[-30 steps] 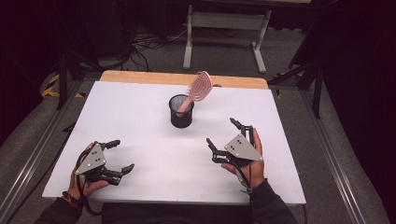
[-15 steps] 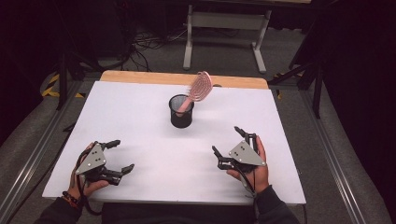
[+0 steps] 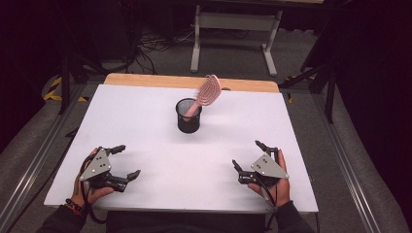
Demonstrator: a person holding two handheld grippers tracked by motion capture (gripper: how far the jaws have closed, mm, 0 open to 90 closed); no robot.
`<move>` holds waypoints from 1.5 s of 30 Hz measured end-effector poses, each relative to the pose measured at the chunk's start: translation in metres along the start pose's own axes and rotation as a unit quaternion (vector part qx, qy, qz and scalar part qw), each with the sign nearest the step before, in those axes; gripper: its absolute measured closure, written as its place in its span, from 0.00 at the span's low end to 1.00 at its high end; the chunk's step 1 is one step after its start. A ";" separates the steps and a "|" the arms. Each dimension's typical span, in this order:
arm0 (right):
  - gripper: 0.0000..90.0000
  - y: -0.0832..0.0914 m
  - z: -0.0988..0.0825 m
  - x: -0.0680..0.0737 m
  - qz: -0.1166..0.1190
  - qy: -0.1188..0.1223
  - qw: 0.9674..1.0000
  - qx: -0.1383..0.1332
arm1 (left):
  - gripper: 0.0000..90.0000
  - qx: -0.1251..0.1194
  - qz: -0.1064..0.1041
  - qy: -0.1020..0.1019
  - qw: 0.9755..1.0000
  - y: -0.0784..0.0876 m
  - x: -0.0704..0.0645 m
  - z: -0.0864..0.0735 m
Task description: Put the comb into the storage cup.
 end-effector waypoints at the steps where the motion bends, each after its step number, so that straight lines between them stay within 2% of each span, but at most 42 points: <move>1: 0.07 0.000 0.000 0.000 0.000 0.000 1.000 0.000 | 0.06 0.000 0.000 0.000 1.000 0.000 0.000 0.000; 3: 0.07 0.004 -0.008 -0.003 0.007 -0.011 1.000 0.003 | 0.06 0.001 0.000 0.001 1.000 0.000 0.000 0.000; 6: 0.06 0.008 -0.013 -0.007 0.003 -0.017 1.000 0.004 | 0.05 0.001 0.001 0.004 1.000 -0.001 0.001 -0.001; 11: 0.07 0.008 -0.009 -0.005 0.000 -0.007 1.000 -0.005 | 0.05 0.000 0.005 0.006 1.000 0.001 0.001 -0.001; 13: 0.07 0.007 -0.008 -0.003 0.006 -0.004 1.000 -0.005 | 0.05 0.001 0.006 0.007 1.000 0.001 0.001 -0.002; 18: 0.07 0.003 -0.010 -0.002 0.014 -0.017 1.000 -0.002 | 0.04 0.003 0.005 0.004 1.000 0.000 0.000 -0.001; 24: 0.08 0.007 -0.006 0.000 -0.002 -0.014 1.000 -0.018 | 0.04 0.006 0.003 -0.004 1.000 -0.001 -0.002 -0.001; 31: 0.08 0.006 -0.006 0.002 -0.001 -0.012 1.000 -0.013 | 0.04 0.006 0.002 -0.006 1.000 -0.001 -0.003 -0.001; 35: 0.09 0.006 -0.006 0.003 -0.007 0.001 1.000 -0.012 | 0.04 0.007 0.002 -0.003 1.000 -0.001 -0.001 -0.002; 45: 0.09 0.005 -0.007 0.002 -0.005 -0.006 1.000 -0.009 | 0.04 0.004 0.004 0.002 1.000 -0.001 0.000 -0.001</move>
Point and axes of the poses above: each handheld gripper's, and its own axes: y roughly backward along the jaws, z roughly out of its top, x roughly to its left, the point moved 2 cm from there along -y, roughly forward along the jaws, and after that the axes turned 1 degree about -y, right-handed, at the moved point
